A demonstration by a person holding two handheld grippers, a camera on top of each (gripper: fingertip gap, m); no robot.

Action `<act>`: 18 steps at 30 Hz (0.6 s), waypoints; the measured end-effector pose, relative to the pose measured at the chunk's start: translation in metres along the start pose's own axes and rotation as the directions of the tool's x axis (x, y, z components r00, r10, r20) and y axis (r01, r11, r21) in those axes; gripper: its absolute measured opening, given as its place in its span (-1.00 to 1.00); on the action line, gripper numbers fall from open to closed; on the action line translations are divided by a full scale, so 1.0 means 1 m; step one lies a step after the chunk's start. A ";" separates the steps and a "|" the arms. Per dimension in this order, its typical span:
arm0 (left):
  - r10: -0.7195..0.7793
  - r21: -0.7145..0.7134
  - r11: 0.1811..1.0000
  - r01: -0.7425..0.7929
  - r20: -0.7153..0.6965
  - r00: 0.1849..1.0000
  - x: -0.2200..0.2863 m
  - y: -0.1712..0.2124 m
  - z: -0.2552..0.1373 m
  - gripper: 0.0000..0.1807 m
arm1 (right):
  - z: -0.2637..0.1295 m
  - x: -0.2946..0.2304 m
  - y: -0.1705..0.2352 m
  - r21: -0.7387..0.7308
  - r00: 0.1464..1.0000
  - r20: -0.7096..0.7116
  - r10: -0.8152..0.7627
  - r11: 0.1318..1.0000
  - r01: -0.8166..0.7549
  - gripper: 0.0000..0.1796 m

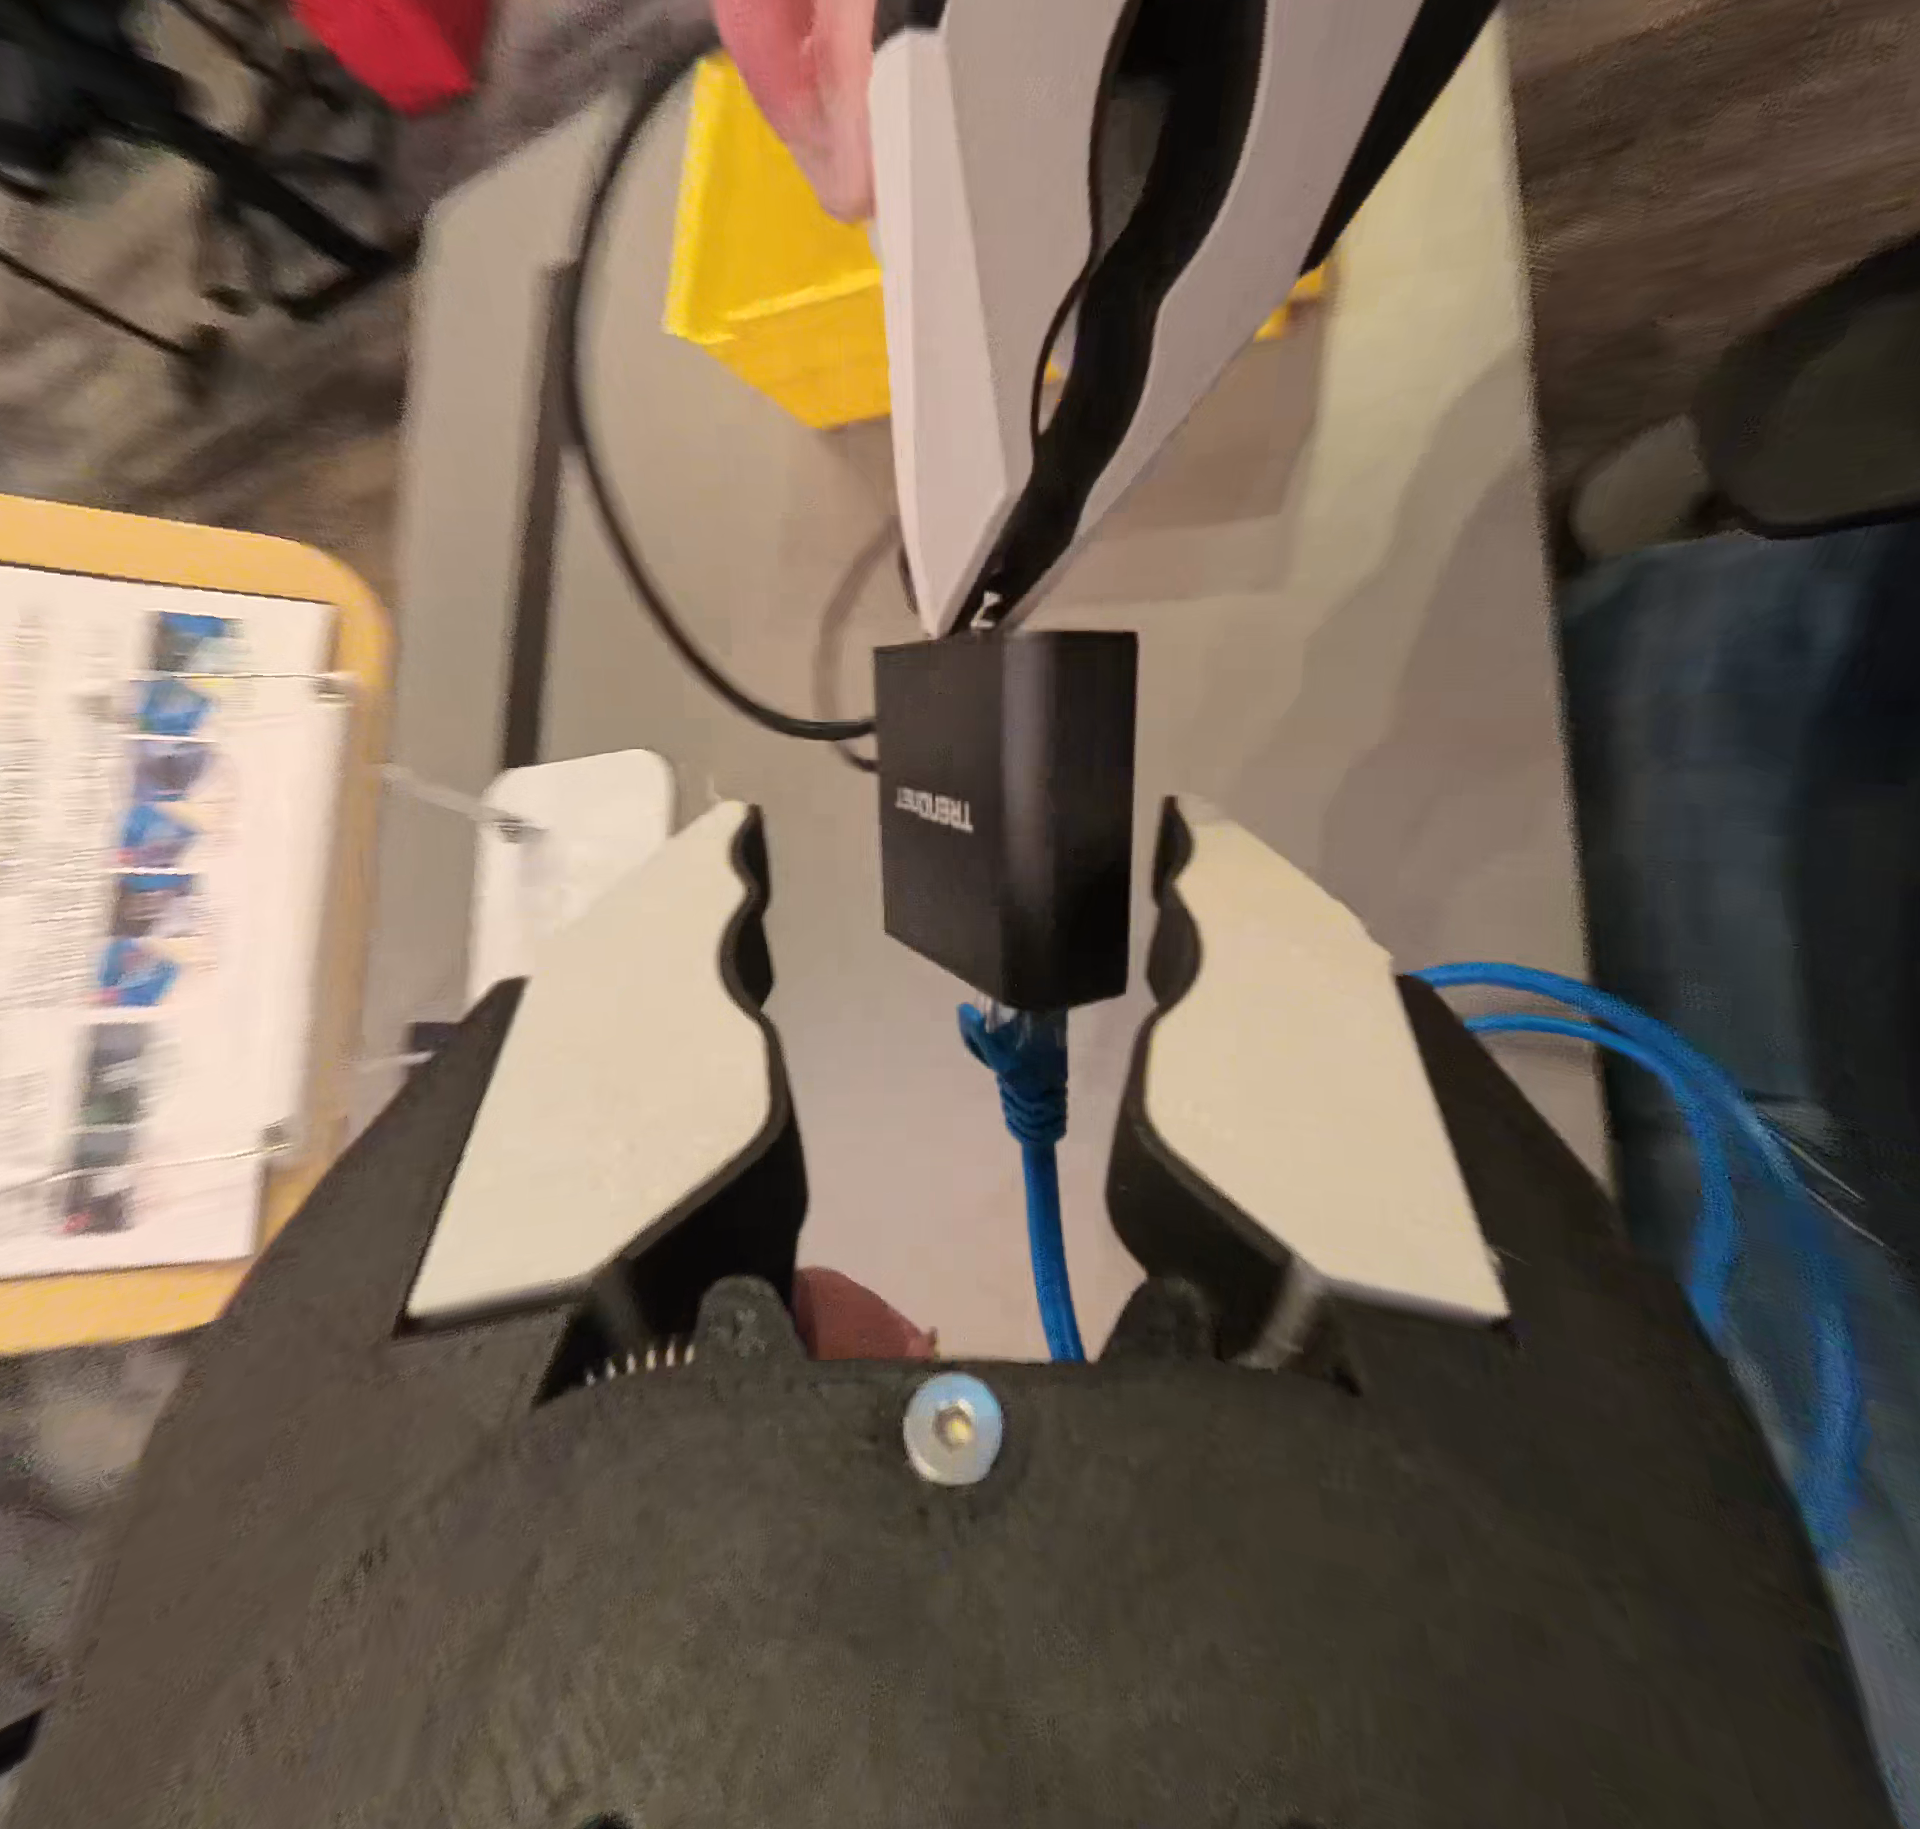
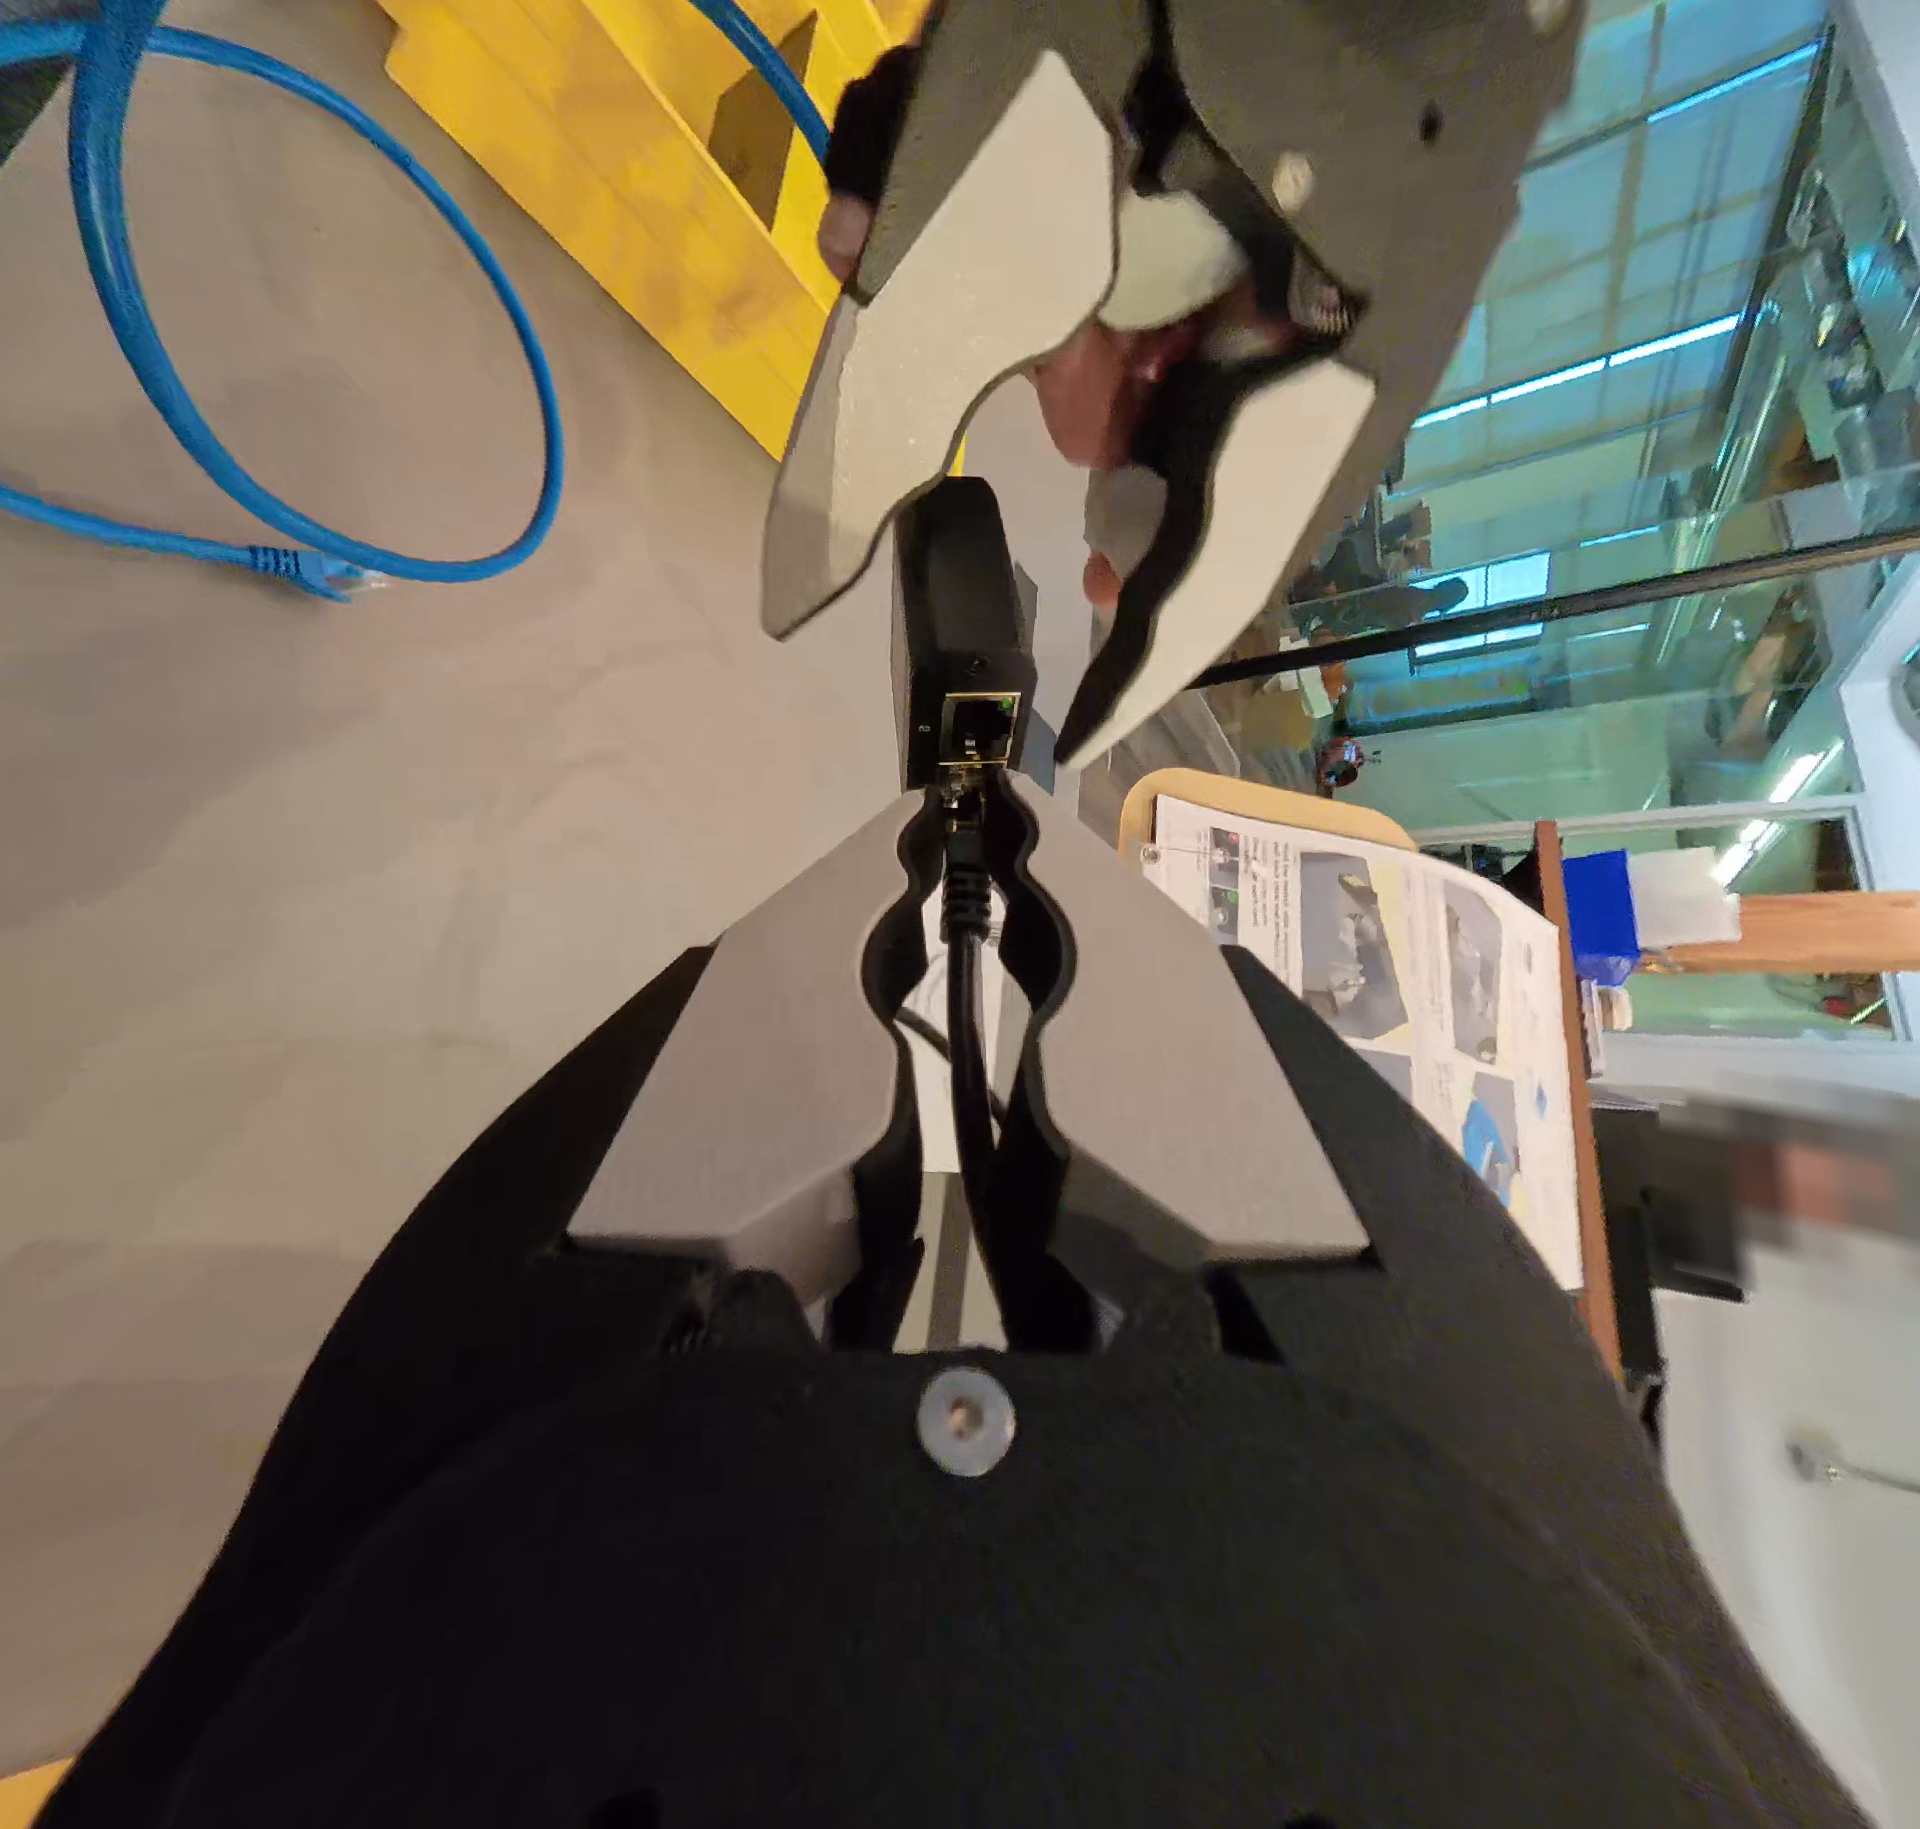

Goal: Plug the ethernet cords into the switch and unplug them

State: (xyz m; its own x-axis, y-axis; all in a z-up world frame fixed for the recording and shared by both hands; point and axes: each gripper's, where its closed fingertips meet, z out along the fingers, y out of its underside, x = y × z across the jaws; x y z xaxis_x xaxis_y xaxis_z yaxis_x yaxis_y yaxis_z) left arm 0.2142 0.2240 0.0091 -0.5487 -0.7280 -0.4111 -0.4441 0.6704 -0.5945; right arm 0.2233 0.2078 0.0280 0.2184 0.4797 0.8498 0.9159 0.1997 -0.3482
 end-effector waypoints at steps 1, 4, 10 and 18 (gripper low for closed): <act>-0.012 -0.019 1.000 0.011 -0.050 0.999 0.002 0.002 0.003 -0.14 | 0.001 -0.002 -0.003 0.000 1.000 -0.001 -0.024 1.000 0.024 -0.96; -0.081 -0.064 0.996 0.064 -0.304 0.949 0.025 0.008 0.013 -0.10 | 0.003 -0.005 -0.013 0.010 0.997 -0.009 -0.073 0.997 0.073 -0.96; -0.126 -0.088 0.991 0.096 -0.450 0.884 0.044 0.010 0.025 -0.22 | 0.002 -0.013 -0.011 0.027 0.997 0.009 -0.071 0.997 0.071 -0.96; -0.217 -0.176 0.971 0.162 -0.365 0.905 0.036 0.013 0.034 -0.33 | 0.006 -0.017 0.008 -0.099 0.995 0.018 -0.094 0.991 0.095 -0.85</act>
State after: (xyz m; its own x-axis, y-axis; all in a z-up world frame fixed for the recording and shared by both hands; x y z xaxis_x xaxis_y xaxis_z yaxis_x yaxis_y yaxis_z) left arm 0.2131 0.2020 -0.0372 -0.6590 -0.7521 0.0090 -0.6445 0.5585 -0.5221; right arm 0.2252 0.2069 0.0085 0.1254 0.4743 0.8714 0.9613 0.1590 -0.2249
